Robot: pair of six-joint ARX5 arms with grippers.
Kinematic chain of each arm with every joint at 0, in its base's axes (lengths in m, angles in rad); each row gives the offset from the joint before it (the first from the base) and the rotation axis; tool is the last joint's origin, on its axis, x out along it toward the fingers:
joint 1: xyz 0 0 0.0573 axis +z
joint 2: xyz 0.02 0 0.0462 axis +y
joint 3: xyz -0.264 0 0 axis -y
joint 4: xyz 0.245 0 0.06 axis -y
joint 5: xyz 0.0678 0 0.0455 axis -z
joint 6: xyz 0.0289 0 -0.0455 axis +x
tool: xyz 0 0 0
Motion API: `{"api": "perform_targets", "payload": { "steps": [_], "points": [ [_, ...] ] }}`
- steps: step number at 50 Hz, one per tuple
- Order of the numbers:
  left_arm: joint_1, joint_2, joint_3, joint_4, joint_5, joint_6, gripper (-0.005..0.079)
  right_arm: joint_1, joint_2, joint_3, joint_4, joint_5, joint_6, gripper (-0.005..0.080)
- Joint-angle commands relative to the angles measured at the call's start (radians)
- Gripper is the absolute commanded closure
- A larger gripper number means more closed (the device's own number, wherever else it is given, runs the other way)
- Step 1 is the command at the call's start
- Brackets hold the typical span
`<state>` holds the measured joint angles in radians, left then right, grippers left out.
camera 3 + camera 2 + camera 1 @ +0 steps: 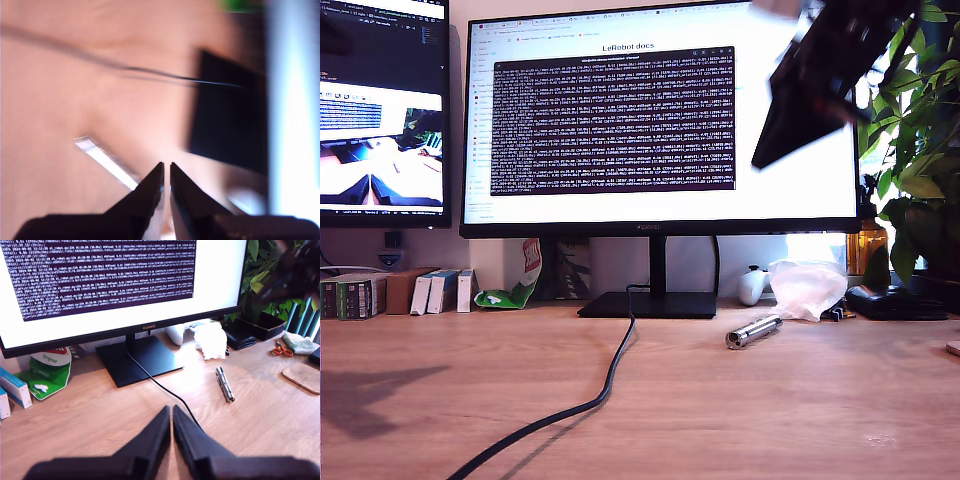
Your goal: Pick the metallic laser pointer with your right arm, pass it to your left arm, then place it down to the left side of the table
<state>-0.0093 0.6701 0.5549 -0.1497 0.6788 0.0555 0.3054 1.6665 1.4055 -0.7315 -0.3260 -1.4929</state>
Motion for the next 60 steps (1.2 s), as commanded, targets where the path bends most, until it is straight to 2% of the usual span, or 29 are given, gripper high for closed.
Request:
{"api": "perform_targets", "payload": {
  "steps": [1, 19, 21, 23, 27, 29, 39, 51, 60],
  "points": [
    [0.0, 0.004, 0.008, 0.011, 0.002, 0.005, 0.0764, 0.004, 0.03, -0.003, -0.021, 0.003, -0.053, 0.0765],
    [0.0, 0.004, 0.008, -0.024, 0.002, 0.005, 0.0764, 0.037, 0.14, -0.003, -0.081, 0.021, -0.166, 0.0751],
    [0.0, 0.004, 0.008, -0.031, 0.002, 0.005, 0.0764, 0.042, 0.147, -0.003, -0.086, 0.017, -0.166, 0.0713],
    [0.0, 0.004, 0.008, -0.038, 0.002, 0.005, 0.0764, 0.046, 0.156, -0.003, -0.089, 0.01, -0.175, 0.0642],
    [0.0, 0.004, 0.008, -0.049, 0.002, 0.005, 0.0764, 0.048, 0.17, -0.003, -0.095, -0.016, -0.211, 0.0422],
    [0.0, 0.004, 0.008, -0.054, 0.002, 0.005, 0.0764, 0.048, 0.176, -0.003, -0.097, -0.045, -0.218, 0.0363],
    [0.0, 0.004, 0.008, -0.068, 0.002, 0.005, 0.0764, 0.045, 0.209, -0.003, -0.109, -0.066, -0.296, 0.0359],
    [0.0, 0.004, 0.008, -0.068, 0.002, 0.005, 0.0764, 0.014, 0.275, -0.003, -0.135, -0.057, -0.496, 0.0359],
    [0.0, 0.004, 0.008, -0.067, 0.001, 0.005, 0.0764, -0.005, 0.306, 0.003, -0.123, -0.051, -0.552, 0.0359]
  ]
}}
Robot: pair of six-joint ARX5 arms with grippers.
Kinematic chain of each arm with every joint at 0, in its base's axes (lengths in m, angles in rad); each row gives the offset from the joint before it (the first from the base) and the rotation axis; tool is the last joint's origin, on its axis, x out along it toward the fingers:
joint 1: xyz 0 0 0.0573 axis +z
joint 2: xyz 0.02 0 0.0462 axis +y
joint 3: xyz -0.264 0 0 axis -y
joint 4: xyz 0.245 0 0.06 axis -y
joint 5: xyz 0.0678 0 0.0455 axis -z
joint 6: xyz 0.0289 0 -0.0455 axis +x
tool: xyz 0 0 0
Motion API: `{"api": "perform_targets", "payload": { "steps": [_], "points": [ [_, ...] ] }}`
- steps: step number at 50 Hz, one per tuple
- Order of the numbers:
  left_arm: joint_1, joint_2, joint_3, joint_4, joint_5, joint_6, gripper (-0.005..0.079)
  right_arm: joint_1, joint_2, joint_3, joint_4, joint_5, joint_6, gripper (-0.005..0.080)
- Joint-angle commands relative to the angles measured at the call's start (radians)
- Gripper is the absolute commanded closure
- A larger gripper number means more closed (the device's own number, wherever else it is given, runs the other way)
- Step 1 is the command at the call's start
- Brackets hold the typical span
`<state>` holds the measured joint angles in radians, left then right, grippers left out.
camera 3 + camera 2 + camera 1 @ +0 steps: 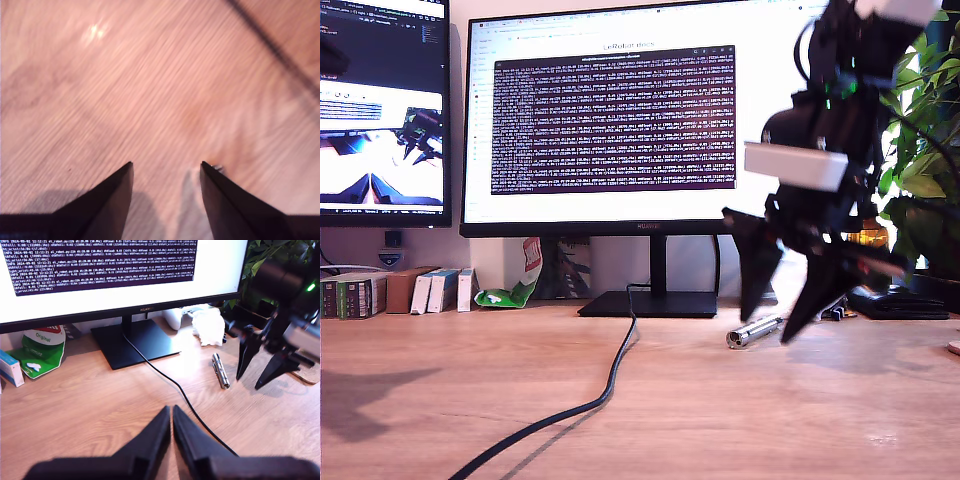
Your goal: Pick the metallic laser pointer with your right arm, pass it to your left arm, then place it down to the left side of the table
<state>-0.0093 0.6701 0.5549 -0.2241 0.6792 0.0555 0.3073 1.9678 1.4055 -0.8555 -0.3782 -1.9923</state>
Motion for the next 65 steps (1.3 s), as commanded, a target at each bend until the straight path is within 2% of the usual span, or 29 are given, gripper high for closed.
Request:
{"api": "perform_targets", "payload": {
  "steps": [1, 11, 26, 65],
  "points": [
    [0.0, 0.004, 0.008, 0.008, 0.001, 0.005, 0.0764, -0.009, 0.006, 0.005, 0.005, 0.001, -0.058, 0.0359],
    [0.0, 0.004, 0.008, 0.014, -0.008, 0.005, 0.0764, -0.014, 0.023, 0.057, 0.04, -0.024, -0.076, 0.036],
    [0.0, 0.018, 0.008, 0.019, -0.033, 0.005, 0.0764, -0.013, 0.101, 0.166, 0.006, -0.045, -0.063, 0.036],
    [0.0, 0.018, 0.008, 0.03, -0.044, 0.005, 0.0764, -0.026, 0.163, 0.167, -0.002, -0.064, -0.04, 0.0374]
  ]
}}
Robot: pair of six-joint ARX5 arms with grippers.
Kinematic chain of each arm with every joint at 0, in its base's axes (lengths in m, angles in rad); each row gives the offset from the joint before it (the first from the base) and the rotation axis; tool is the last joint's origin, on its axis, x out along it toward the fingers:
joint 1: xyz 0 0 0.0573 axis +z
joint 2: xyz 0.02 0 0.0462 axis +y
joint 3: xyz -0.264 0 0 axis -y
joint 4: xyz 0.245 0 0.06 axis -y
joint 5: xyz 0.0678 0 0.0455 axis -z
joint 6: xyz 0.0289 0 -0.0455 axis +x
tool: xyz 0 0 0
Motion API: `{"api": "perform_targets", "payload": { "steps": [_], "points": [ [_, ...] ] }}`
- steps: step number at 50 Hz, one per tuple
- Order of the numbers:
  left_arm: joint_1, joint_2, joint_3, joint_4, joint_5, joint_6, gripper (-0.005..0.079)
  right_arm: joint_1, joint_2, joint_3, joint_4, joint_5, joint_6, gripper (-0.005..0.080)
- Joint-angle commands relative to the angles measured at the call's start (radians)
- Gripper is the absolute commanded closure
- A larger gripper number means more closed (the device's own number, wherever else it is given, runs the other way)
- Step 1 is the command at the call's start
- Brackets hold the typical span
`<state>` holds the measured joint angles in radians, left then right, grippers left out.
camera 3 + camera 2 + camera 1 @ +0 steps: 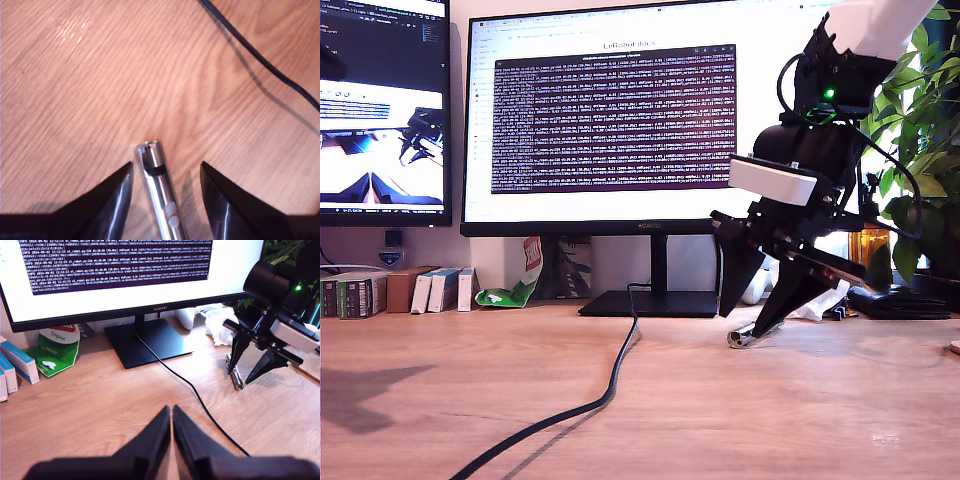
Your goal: Pick the metallic laser pointer with your right arm, pass it to your left arm, then place it down to the left side of the table
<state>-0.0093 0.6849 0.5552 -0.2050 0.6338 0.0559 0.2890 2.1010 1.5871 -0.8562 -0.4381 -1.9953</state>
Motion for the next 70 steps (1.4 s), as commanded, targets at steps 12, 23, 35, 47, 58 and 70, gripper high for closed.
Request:
{"api": "perform_targets", "payload": {
  "steps": [12, 23, 35, 47, 58, 70],
  "points": [
    [0.0, 0.003, 0.008, 0.011, 0.001, 0.005, 0.0764, -0.03, 0.03, -0.014, 0.0, -0.005, -0.018, 0.0434],
    [0.0, 0.003, 0.008, 0.011, -0.008, 0.005, 0.0764, -0.045, 0.03, -0.014, -0.007, -0.007, -0.017, 0.0469],
    [0.0, 0.003, 0.008, 0.011, -0.018, 0.005, 0.0764, -0.045, 0.04, -0.014, 0.005, -0.024, -0.017, 0.0469],
    [0.0, 0.003, 0.008, 0.011, -0.019, 0.005, 0.0764, -0.044, 0.052, -0.014, 0.008, -0.025, -0.017, 0.0469],
    [0.0, 0.003, 0.008, 0.011, -0.04, 0.005, 0.0764, -0.04, 0.064, -0.014, 0.016, -0.032, -0.017, 0.0469],
    [0.0, 0.003, 0.008, 0.011, -0.04, 0.005, 0.0764, -0.035, 0.077, -0.014, 0.021, -0.032, -0.016, 0.0564]
  ]
}}
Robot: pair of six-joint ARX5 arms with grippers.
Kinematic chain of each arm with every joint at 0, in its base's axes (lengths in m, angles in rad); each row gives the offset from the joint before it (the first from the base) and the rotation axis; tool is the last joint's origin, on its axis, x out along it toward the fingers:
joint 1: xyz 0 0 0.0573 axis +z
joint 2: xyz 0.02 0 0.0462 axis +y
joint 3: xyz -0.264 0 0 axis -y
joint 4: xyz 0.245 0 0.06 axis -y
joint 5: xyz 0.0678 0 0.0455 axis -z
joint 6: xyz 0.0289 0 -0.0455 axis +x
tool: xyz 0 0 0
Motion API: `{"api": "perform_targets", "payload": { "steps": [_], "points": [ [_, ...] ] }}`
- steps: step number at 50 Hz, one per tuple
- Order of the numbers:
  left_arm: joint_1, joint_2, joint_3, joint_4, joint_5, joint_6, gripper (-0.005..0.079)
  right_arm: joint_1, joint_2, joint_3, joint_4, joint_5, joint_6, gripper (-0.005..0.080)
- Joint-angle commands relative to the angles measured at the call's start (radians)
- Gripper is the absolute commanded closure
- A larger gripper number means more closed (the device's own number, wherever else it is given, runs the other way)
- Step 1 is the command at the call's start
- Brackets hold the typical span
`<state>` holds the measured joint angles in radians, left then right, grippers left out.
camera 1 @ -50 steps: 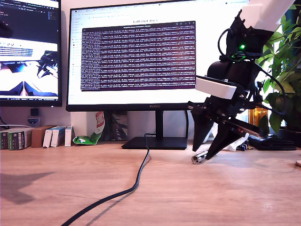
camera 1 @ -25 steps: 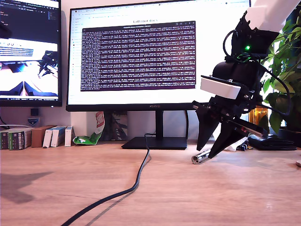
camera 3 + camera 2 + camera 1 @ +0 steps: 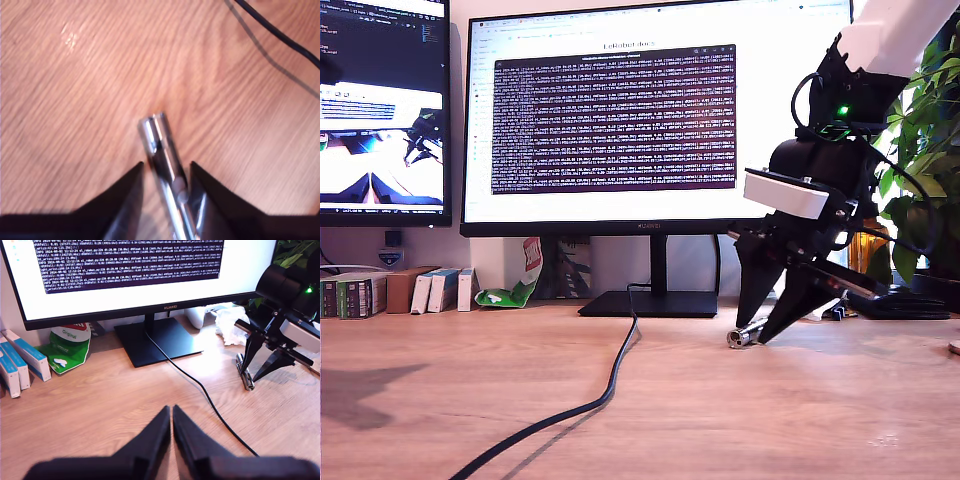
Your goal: Pick the metallic laser pointer with your right arm, pass it to your left arm, then place it down to the left side of the table
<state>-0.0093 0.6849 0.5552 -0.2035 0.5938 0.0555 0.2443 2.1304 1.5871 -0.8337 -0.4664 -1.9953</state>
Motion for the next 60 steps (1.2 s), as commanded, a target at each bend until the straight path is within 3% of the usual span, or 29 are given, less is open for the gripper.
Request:
{"api": "perform_targets", "payload": {
  "steps": [1, 15, 31, 42, 51, 60],
  "points": [
    [0.0, 0.003, 0.008, 0.01, 0.0, 0.005, 0.0764, 0.01, 0.047, -0.014, -0.002, -0.004, -0.016, 0.058],
    [0.0, 0.003, 0.008, 0.01, -0.002, 0.006, 0.0764, 0.01, 0.047, -0.014, 0.0, -0.022, -0.016, 0.0759],
    [0.0, 0.003, 0.008, 0.013, -0.027, 0.006, 0.0764, 0.057, 0.025, -0.014, 0.061, -0.04, 0.021, 0.0765],
    [0.0, 0.003, 0.008, 0.072, -0.022, 0.004, 0.0734, 0.109, -0.057, 0.005, 0.112, -0.113, 0.207, 0.0765],
    [-0.001, 0.039, 0.008, 0.205, 0.094, -0.006, 0.0726, 0.157, -0.132, 0.062, 0.116, -0.214, 0.43, 0.0765],
    [-0.033, 0.107, 0.008, 0.368, 0.193, -0.002, 0.057, 0.193, -0.188, 0.14, 0.095, -0.404, 0.675, 0.0765]
  ]
}}
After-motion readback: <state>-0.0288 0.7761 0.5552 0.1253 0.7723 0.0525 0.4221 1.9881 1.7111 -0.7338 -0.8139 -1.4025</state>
